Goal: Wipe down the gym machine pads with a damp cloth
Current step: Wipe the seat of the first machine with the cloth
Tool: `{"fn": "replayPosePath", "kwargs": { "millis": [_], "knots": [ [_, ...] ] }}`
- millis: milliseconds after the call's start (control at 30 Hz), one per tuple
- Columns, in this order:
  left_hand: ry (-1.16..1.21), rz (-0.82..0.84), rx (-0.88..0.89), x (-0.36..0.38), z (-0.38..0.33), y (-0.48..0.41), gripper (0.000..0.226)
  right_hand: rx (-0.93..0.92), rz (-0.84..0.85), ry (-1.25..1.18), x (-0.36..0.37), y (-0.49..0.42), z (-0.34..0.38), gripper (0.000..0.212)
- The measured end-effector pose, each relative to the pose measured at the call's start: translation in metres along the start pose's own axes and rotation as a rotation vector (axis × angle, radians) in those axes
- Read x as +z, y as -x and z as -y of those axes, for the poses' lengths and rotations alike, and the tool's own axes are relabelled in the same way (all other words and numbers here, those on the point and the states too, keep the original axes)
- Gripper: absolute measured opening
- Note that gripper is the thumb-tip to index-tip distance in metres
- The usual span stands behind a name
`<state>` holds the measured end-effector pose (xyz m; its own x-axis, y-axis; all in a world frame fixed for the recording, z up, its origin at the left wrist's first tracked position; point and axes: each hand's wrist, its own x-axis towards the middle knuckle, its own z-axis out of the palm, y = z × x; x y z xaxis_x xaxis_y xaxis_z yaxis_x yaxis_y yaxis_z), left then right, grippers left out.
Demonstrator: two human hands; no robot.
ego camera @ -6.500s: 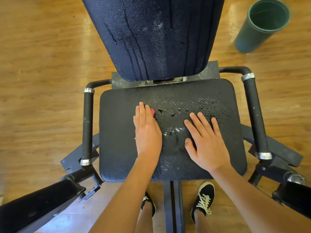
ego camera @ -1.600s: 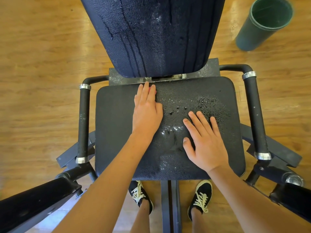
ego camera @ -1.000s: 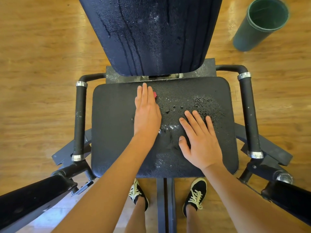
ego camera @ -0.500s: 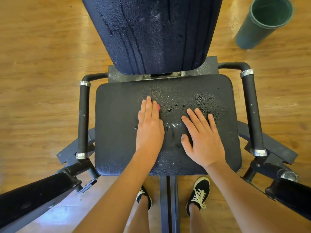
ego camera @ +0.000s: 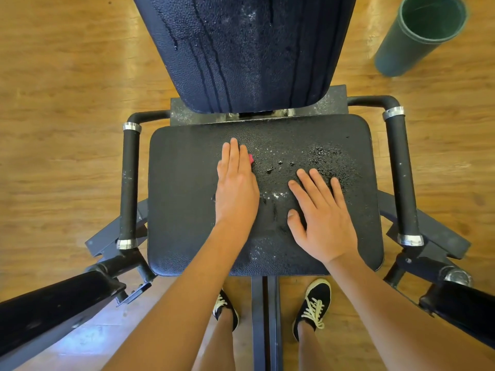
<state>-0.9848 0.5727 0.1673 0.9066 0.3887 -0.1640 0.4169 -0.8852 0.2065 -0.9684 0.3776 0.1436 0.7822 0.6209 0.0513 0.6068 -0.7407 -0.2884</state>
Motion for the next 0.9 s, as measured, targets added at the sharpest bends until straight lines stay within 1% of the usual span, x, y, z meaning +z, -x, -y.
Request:
{"fn": "replayPosePath", "kwargs": {
  "millis": [100, 200, 367, 633, 767, 900],
  "knots": [
    [0.086, -0.012, -0.020, -0.004, -0.002, -0.012, 0.055, -0.002, -0.011, -0.006, 0.000, 0.000, 0.000, 0.055],
    [0.133, -0.014, 0.014, -0.005, 0.000, -0.004, 0.054, -0.001, -0.002, -0.001, -0.001, 0.001, 0.000, 0.055],
    [0.137, -0.002, 0.043, 0.001, 0.002, 0.031, 0.054, 0.008, 0.021, 0.007, -0.001, 0.001, 0.001, 0.057],
    [0.056, -0.017, 0.057, 0.010, 0.004, 0.076, 0.050, 0.014, 0.028, 0.014, -0.001, 0.003, 0.002, 0.057],
    [0.052, -0.013, -0.011, 0.010, -0.002, 0.065, 0.051, 0.012, 0.023, 0.017, -0.002, 0.001, 0.002, 0.057],
    [0.070, -0.028, -0.047, 0.009, -0.005, 0.035, 0.052, 0.007, 0.025, 0.020, -0.002, -0.001, 0.002, 0.057]
  ]
}}
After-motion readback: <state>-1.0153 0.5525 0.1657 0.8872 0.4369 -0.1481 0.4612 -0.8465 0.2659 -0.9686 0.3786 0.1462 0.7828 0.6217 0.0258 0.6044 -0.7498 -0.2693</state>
